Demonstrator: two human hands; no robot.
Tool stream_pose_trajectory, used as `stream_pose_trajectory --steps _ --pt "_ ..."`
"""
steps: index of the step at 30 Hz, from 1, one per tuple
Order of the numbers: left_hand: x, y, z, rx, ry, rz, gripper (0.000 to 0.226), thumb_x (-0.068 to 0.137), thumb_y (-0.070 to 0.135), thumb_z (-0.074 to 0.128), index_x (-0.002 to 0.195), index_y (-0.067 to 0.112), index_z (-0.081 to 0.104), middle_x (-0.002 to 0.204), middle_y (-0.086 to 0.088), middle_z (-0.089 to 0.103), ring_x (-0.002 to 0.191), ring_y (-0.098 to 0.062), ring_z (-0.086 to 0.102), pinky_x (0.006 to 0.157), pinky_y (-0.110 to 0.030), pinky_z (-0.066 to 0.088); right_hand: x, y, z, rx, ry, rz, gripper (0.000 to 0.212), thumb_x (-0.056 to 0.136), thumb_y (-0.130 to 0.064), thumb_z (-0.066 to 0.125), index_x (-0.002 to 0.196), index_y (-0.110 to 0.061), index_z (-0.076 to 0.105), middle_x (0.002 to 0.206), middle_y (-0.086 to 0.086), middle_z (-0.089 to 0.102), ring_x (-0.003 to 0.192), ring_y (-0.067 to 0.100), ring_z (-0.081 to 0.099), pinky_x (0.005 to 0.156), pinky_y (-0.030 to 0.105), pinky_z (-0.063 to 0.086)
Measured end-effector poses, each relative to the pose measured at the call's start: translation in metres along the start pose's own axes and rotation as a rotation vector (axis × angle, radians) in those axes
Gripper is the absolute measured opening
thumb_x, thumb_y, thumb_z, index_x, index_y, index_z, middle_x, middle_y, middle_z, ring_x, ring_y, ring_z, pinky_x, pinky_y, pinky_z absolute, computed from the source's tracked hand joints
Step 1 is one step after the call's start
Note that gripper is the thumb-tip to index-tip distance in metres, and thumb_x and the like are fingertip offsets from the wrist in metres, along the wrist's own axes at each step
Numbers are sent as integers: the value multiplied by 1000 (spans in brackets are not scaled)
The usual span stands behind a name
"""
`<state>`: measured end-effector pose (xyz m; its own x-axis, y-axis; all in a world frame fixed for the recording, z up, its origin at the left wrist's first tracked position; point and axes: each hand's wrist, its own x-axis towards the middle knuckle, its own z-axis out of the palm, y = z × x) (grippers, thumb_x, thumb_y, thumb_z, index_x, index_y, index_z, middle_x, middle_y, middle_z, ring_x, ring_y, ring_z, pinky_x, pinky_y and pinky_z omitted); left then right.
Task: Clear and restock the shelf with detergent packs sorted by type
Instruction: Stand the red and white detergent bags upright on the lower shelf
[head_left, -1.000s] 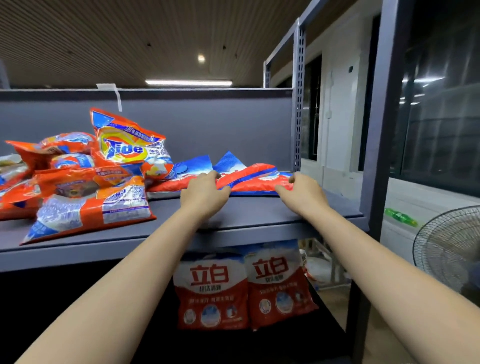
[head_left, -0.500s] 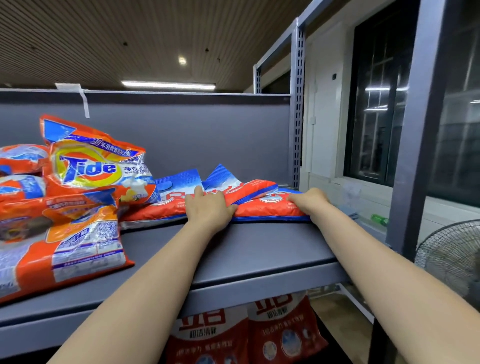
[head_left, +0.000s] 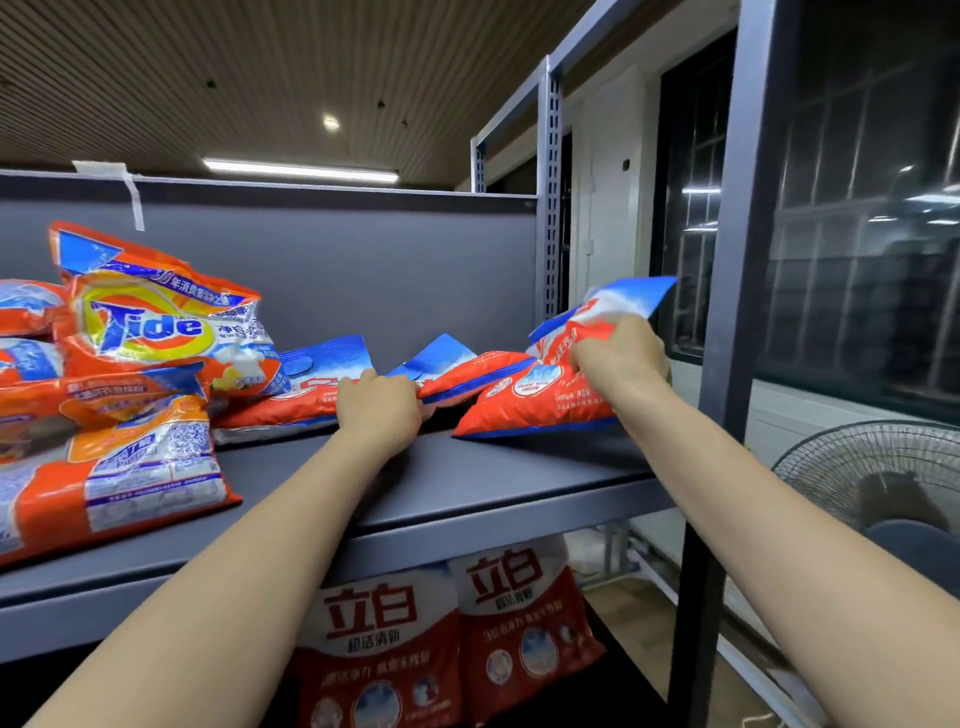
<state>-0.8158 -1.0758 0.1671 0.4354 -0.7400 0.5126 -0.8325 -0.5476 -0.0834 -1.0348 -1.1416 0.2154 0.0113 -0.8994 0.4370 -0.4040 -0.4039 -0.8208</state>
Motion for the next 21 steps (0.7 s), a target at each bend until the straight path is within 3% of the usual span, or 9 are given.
stream_pose_trajectory --steps 4,7,9,13,16,18,20,21 --pt "-18 3 -16 64 1 29 23 96 27 45 111 19 61 112 -6 64 102 -28 60 72 -30 34 -29 -14 -18 -128 127 -215 39 83 -21 59 120 -15 49 115 12 62 108 35 57 92 36 38" --pt "-30 -2 -25 25 -56 45 22 93 16 44 108 14 61 107 -9 63 93 -29 60 67 -32 38 -39 -13 -21 -223 266 -363 35 83 -16 57 115 -11 46 107 14 63 101 35 57 90 38 33" --pt "-39 -10 -34 -27 -112 130 20 92 15 44 100 11 62 96 -10 63 80 -28 54 67 -34 42 -39 -10 -23 -206 322 -419 37 83 -14 57 118 -10 45 106 16 63 99 36 56 89 38 32" --pt "-63 -21 -60 -125 -205 233 19 80 20 48 78 14 66 78 -6 63 73 -25 54 67 -34 49 -35 0 -19 -8 341 -399 43 81 -14 63 119 -7 43 111 16 64 104 38 57 91 38 34" --pt "-76 -12 -76 -171 -72 96 29 76 31 48 55 11 47 58 -6 48 61 -26 47 50 -30 32 -44 7 -11 20 267 -363 49 80 -19 67 121 -5 43 111 14 64 105 37 55 92 39 34" --pt "-71 -10 -73 -255 -20 -87 29 85 30 45 62 13 51 72 -10 54 73 -29 50 57 -29 33 -52 16 -4 3 178 -352 53 78 -20 68 122 -5 42 110 14 63 105 36 52 95 39 33" --pt "-62 -14 -63 -368 -83 -225 30 92 29 40 93 10 63 108 -16 61 99 -34 54 76 -32 40 -56 25 0 16 117 -350 54 78 -21 67 123 -5 41 110 15 62 106 34 51 97 39 33" --pt "-59 -15 -58 -435 -154 -280 36 95 29 39 112 5 61 125 -18 57 112 -34 52 87 -33 40 -56 28 0 34 98 -332 54 79 -22 67 123 -5 41 111 14 61 106 34 51 98 40 35"
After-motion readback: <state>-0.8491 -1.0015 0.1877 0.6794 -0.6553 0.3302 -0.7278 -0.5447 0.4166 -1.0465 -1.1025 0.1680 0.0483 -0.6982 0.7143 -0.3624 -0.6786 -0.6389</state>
